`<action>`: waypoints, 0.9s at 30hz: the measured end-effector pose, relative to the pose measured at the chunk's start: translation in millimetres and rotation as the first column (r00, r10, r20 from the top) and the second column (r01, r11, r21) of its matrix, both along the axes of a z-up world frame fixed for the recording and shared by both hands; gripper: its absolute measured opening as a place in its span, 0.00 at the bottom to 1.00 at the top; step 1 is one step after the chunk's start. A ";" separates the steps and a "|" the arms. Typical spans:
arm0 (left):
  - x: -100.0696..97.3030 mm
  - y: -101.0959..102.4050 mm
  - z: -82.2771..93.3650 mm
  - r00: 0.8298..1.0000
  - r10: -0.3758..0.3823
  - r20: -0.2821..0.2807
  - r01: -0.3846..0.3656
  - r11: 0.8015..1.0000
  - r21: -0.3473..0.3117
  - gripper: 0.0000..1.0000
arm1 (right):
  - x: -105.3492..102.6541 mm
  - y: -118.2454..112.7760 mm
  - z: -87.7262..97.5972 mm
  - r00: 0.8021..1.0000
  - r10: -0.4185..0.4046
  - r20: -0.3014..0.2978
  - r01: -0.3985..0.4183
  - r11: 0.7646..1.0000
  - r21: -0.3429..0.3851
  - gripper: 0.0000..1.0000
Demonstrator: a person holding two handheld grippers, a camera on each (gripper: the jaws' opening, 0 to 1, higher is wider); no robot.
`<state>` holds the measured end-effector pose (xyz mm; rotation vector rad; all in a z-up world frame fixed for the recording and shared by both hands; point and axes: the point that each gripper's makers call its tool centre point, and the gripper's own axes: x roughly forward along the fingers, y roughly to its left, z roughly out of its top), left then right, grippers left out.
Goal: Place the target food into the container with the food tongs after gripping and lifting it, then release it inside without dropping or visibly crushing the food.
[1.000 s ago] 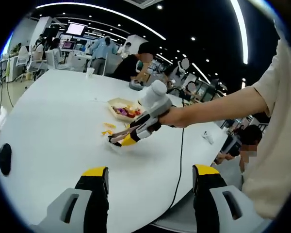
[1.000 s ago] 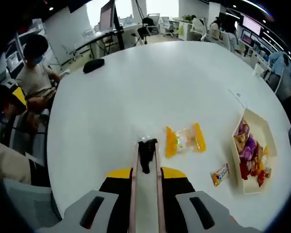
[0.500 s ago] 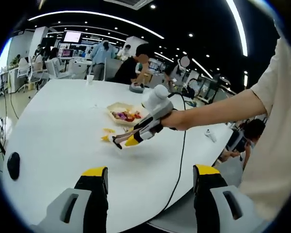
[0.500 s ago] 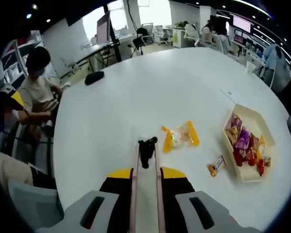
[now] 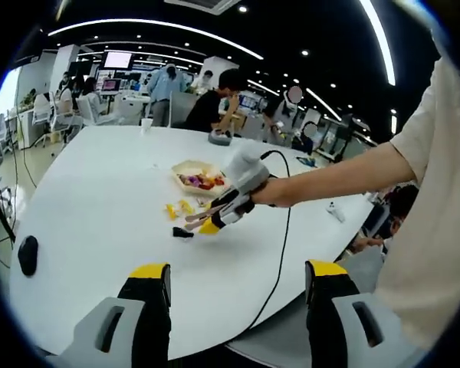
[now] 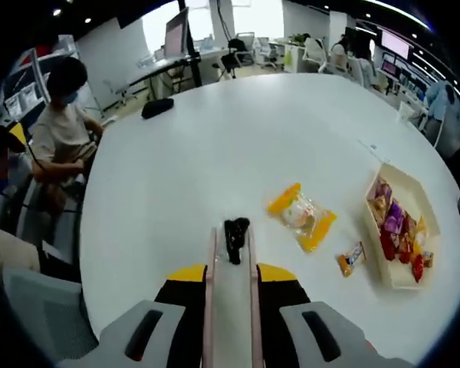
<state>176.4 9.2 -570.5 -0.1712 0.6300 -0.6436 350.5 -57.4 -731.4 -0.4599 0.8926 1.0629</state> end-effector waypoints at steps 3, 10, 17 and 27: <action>-3.3 2.4 -1.5 1.000 0.025 -0.011 -0.025 1.000 0.003 0.71 | 4.0 5.7 -5.4 1.000 0.022 0.008 -0.022 1.000 -0.004 0.22; -7.5 4.9 -6.8 0.997 0.069 -0.033 -0.069 0.998 0.003 0.71 | 9.2 14.5 -18.6 0.996 0.088 0.023 -0.087 0.995 -0.045 0.23; -7.6 3.2 -11.6 0.996 0.080 -0.048 -0.080 0.997 0.001 0.70 | 11.5 14.4 -25.9 0.993 0.117 0.032 -0.114 0.991 -0.074 0.20; -9.5 3.7 -11.0 0.995 0.084 -0.053 -0.084 0.996 0.009 0.70 | 9.8 15.2 -19.0 0.996 0.081 0.026 -0.081 0.997 -0.009 0.19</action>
